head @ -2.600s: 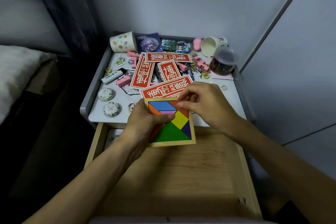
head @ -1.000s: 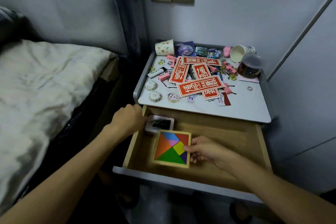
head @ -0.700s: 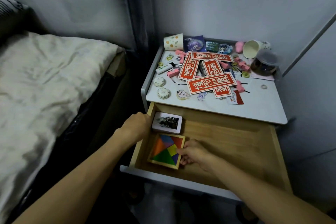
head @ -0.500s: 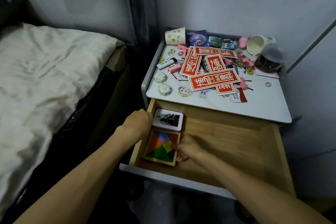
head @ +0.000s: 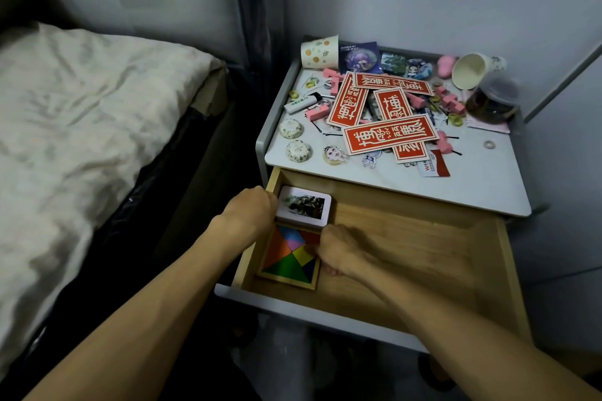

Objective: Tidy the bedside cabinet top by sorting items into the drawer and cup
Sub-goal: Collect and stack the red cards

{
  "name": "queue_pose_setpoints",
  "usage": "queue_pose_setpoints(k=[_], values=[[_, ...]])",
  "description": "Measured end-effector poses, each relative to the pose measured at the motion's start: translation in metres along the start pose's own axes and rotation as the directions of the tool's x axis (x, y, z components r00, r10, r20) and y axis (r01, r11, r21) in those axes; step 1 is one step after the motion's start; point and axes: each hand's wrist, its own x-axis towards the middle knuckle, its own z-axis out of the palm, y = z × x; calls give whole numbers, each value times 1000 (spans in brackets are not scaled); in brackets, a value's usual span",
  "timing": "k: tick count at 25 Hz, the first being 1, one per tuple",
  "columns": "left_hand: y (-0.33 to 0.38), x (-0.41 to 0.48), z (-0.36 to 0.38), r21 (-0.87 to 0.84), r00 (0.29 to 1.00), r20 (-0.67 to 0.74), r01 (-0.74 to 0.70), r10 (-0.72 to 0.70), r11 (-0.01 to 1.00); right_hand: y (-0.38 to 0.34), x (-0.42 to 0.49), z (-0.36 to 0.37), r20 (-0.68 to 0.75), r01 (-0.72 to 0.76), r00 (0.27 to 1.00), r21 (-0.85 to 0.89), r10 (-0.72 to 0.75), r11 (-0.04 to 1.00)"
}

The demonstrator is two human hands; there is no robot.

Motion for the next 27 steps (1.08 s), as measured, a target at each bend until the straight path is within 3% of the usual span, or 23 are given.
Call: queue_pose_setpoints(k=[5, 9, 12, 14, 17, 20, 24, 27], values=[[-1, -6, -8, -49, 997, 12, 74, -73, 996, 2, -9, -11, 14, 43, 999, 45, -44, 998], [4, -21, -32, -134, 966, -184, 157, -180, 978, 7, -28, -48, -2, 162, 987, 74, -162, 984], [11, -29, -59, -401, 954, -249, 56, -168, 914, 9, -44, -89, -8, 223, 975, 86, -223, 971], [19, -31, -79, -616, 950, -280, -69, -136, 784, 12, -50, -118, -52, 281, 959, 90, -277, 955], [33, -21, -103, -719, 927, -355, -187, -123, 670, 18, -50, -164, -264, 342, 905, -18, -334, 940], [43, 8, -119, -770, 936, -326, -180, -135, 612, 26, -28, -206, -474, 252, 812, -241, -341, 937], [60, 58, -135, -770, 933, -316, -145, -174, 622, 32, 10, -236, -419, 95, 869, -381, -263, 920], [74, 101, -146, -673, 922, -335, -91, -194, 734, 34, 35, -239, -441, 74, 865, -362, -241, 929]])
